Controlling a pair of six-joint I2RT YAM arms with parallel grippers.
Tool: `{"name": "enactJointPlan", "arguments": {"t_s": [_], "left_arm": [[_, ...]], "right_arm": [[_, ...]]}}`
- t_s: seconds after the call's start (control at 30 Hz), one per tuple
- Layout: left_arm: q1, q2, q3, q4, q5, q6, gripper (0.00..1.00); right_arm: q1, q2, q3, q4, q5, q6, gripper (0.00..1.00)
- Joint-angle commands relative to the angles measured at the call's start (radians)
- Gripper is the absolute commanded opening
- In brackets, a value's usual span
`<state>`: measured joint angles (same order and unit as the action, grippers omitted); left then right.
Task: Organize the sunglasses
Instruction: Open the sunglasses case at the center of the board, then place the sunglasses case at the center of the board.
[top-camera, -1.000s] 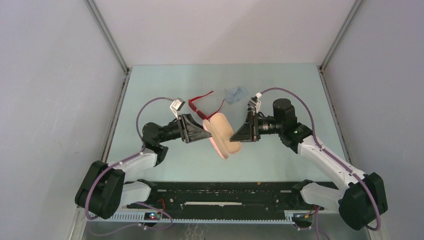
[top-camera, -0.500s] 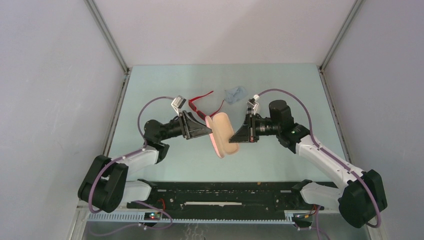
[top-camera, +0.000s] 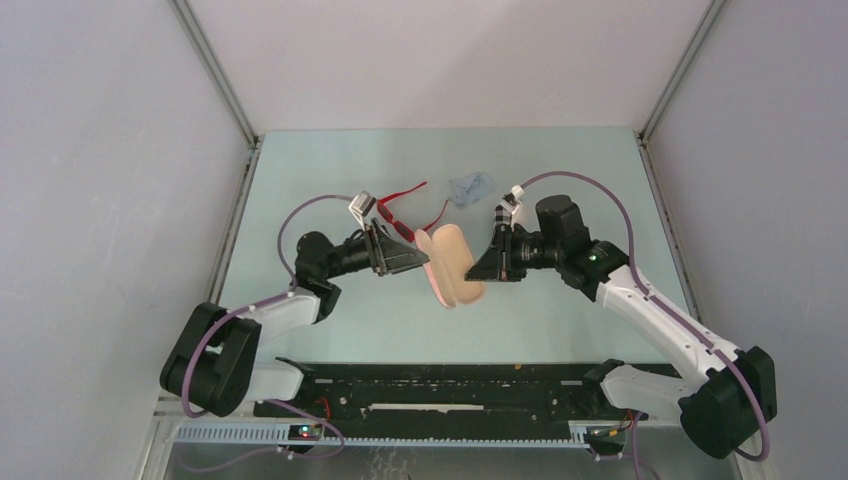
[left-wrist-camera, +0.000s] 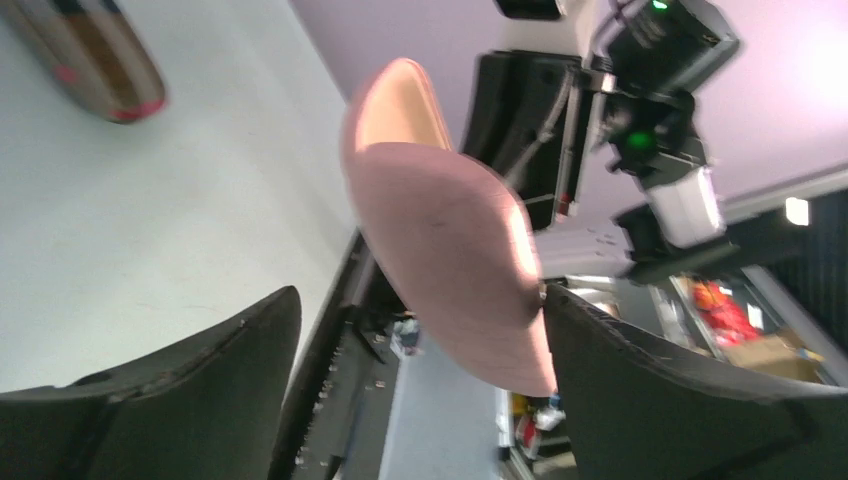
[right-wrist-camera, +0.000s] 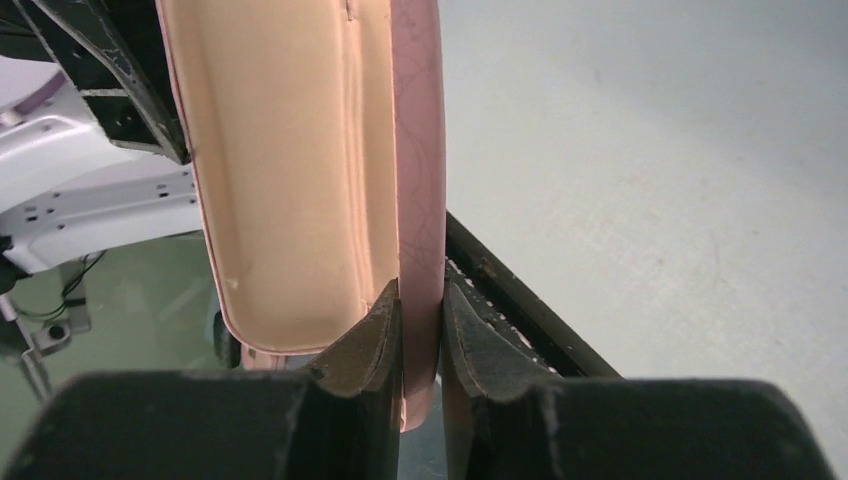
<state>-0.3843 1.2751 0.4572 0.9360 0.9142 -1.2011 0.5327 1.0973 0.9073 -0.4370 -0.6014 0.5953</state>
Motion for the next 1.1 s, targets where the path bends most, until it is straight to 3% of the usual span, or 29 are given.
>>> {"name": "enactJointPlan", "arguments": {"t_s": [0.0,0.13,0.23,0.37,0.63,0.9,0.97,1.07], "left_arm": [[0.006,-0.116,0.138,-0.521,-0.126,0.354,0.98],[0.007,-0.196,0.225,-0.831,-0.26,0.513,1.0],[0.008,-0.253,0.276,-0.986,-0.341,0.576,1.0],[0.012,-0.314,0.332,-1.135,-0.461,0.624,1.0],[0.016,-0.389,0.327,-1.164,-0.564,0.598,1.0],[0.016,-0.427,0.278,-1.168,-0.563,0.581,1.0],[0.017,-0.438,0.268,-1.169,-0.561,0.58,1.0],[0.018,-0.445,0.257,-1.174,-0.561,0.58,1.0]], "right_arm": [[0.002,-0.031,0.065,-0.097,0.114,-0.058,0.0],[0.023,-0.001,0.071,-0.155,0.265,-0.08,0.0],[0.109,0.047,0.095,-0.201,0.468,-0.112,0.0],[0.206,0.148,0.111,-0.202,0.613,-0.152,0.0],[0.285,0.358,0.168,0.004,0.765,-0.368,0.0],[0.241,0.571,0.266,-0.01,0.843,-0.439,0.0],[0.236,0.59,0.275,-0.014,0.853,-0.451,0.07],[0.23,0.583,0.275,-0.014,0.835,-0.463,0.3]]}}
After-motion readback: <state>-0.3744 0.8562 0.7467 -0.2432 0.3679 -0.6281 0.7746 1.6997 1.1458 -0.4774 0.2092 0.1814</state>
